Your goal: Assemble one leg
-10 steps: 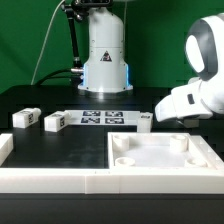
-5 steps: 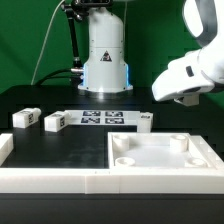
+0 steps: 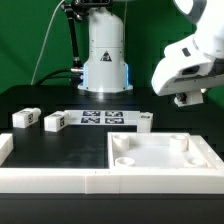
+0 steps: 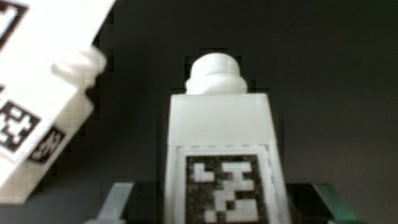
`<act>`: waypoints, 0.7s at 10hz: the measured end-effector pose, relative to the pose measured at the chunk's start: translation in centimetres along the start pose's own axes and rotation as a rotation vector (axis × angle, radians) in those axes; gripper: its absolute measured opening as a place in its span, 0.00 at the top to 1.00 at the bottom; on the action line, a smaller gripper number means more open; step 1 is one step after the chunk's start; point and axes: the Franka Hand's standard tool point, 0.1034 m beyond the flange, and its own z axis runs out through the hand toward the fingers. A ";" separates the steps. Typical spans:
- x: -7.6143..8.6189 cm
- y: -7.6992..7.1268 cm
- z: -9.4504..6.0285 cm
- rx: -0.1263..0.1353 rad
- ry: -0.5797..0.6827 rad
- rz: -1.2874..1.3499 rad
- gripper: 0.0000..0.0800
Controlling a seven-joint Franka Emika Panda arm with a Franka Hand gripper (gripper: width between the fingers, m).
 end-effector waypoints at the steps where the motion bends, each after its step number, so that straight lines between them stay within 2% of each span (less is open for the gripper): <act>1: -0.3 0.3 0.0 -0.008 0.056 -0.011 0.64; 3: 0.9 3.0 -1.8 -0.011 0.184 -0.049 0.64; 4: 1.8 3.9 -2.9 -0.017 0.286 -0.048 0.64; 5: 1.8 4.5 -3.4 -0.028 0.372 -0.041 0.64; 6: 1.6 4.7 -3.6 -0.032 0.401 -0.039 0.64; 7: 2.6 4.9 -4.0 -0.042 0.530 -0.040 0.64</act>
Offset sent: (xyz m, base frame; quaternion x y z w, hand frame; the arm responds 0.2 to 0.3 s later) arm 0.0341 -0.0363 0.0151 -0.0140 0.2132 -0.0404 0.9761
